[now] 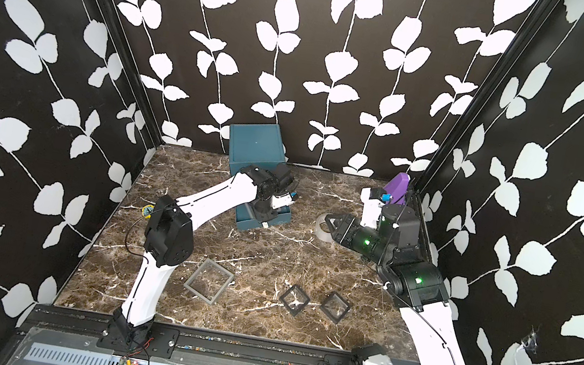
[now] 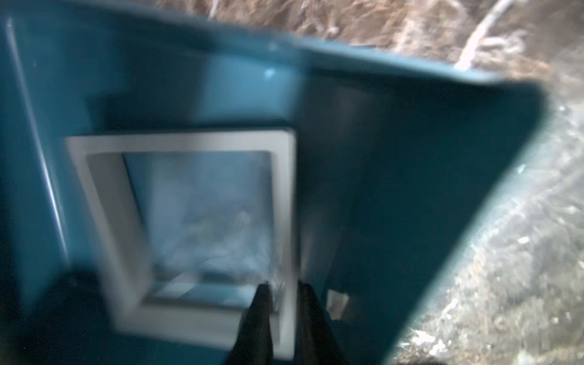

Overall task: Place the brooch boxes into the drawer by color
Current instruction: Place the brooch box in the drawer.

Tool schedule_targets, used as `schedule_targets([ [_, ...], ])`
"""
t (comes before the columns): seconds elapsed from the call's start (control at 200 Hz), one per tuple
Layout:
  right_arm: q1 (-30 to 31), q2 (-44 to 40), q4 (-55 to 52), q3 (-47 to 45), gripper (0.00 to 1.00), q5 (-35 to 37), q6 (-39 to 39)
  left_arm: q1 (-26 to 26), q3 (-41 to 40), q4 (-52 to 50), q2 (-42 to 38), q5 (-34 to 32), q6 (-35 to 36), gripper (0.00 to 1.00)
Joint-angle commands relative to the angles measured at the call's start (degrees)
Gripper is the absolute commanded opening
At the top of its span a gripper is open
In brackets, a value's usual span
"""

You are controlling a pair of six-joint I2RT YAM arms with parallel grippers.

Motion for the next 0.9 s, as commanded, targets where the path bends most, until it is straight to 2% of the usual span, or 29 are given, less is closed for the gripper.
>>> schedule_targets([
  [0.0,-0.41,-0.26,2.34,-0.89,0.36,-0.45,0.27,-0.12,1.46,-1.14,-0.45,-0.99,-0.93,0.30],
  [0.085,-0.43,-0.32,2.51,-1.09,0.36,-0.57,0.42,-0.12,3.37,-0.82,-0.80,-1.97,-1.18,0.34],
  [0.225,-0.41,-0.28,3.03,-1.40,0.36,-1.12,0.65,-0.12,8.04,-1.22,-1.87,-3.86,-3.40,0.35],
  [0.335,-0.49,-0.14,3.17,-1.93,0.37,-2.26,0.13,-0.12,8.78,0.12,-5.10,-5.22,-9.20,0.35],
  [0.43,-0.50,-0.23,2.05,-2.58,0.36,-2.81,-1.97,-0.12,6.24,1.33,-9.97,-9.54,-18.17,0.35],
  [0.58,-0.49,-0.34,-0.85,-2.89,0.37,-3.29,-5.37,-0.12,-6.22,5.37,-22.32,-8.44,-35.39,0.34],
  [0.72,-0.42,-0.60,-1.88,-3.77,0.37,-3.88,-6.97,-0.12,-23.89,7.11,-35.33,-6.82,-50.77,0.34],
  [0.815,-0.45,-1.13,-1.81,-4.53,0.37,-4.18,-7.47,-0.12,-34.51,6.69,-42.76,-4.97,-56.92,0.34],
  [0.895,-0.41,-1.41,-1.21,-5.54,0.37,-5.17,-7.32,-0.12,-42.88,6.50,-48.61,-3.57,-59.19,0.33],
])
